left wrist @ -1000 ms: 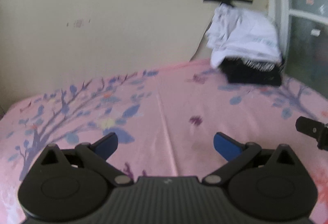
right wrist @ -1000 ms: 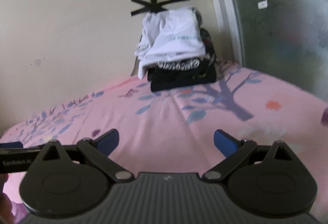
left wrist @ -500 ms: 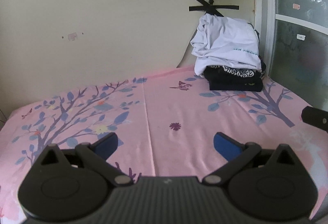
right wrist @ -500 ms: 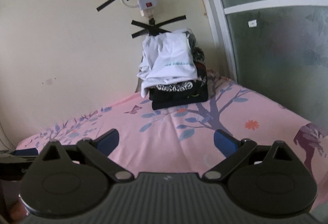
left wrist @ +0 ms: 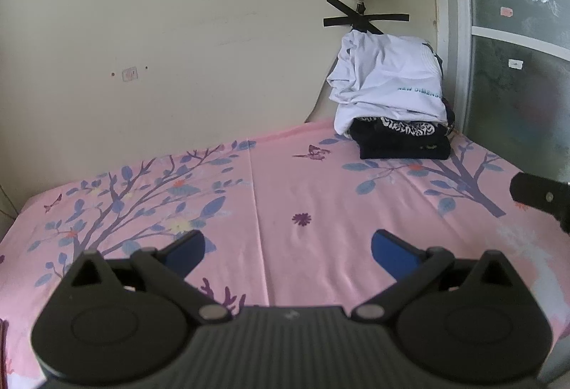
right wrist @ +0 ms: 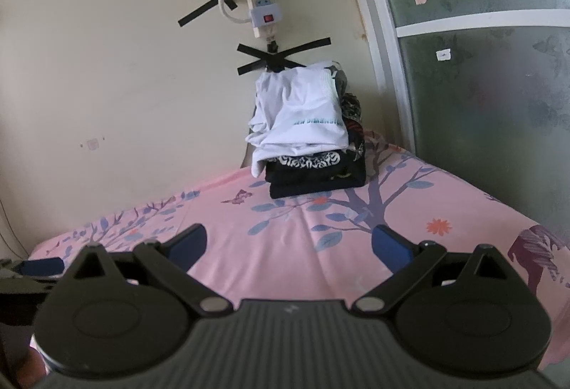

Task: Fold small clothes

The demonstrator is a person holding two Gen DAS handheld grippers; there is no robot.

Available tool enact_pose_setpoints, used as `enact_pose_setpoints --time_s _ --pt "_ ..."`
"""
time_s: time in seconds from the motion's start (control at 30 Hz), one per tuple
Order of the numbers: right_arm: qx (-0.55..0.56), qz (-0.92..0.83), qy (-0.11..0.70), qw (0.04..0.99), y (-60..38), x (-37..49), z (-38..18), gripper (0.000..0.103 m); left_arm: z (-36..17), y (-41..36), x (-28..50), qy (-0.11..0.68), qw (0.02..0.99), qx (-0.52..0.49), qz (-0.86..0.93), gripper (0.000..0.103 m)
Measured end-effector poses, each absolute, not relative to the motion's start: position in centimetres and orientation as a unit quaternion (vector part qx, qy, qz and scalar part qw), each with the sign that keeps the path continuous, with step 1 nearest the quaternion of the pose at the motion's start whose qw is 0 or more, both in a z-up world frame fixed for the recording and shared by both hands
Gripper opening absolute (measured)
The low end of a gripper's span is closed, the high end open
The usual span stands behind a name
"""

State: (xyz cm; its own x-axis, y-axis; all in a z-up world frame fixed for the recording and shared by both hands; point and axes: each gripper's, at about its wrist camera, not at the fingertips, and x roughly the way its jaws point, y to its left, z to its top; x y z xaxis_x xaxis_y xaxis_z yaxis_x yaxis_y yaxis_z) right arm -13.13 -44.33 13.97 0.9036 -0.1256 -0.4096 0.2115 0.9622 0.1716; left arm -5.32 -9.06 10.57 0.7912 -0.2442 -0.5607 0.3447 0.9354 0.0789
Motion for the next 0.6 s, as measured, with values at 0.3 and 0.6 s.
enact_pose_setpoints --time_s 0.3,0.6 --pt "0.109 -0.089 0.203 0.969 -44.53 -13.30 13.79 0.092 9.90 -9.37 -5.82 0.292 0.939 0.096 -0.155 0.103" --pt "0.102 -0.093 0.201 0.970 -44.44 -13.26 13.73 0.092 9.68 -9.33 -5.83 0.296 0.938 0.097 -0.155 0.103"
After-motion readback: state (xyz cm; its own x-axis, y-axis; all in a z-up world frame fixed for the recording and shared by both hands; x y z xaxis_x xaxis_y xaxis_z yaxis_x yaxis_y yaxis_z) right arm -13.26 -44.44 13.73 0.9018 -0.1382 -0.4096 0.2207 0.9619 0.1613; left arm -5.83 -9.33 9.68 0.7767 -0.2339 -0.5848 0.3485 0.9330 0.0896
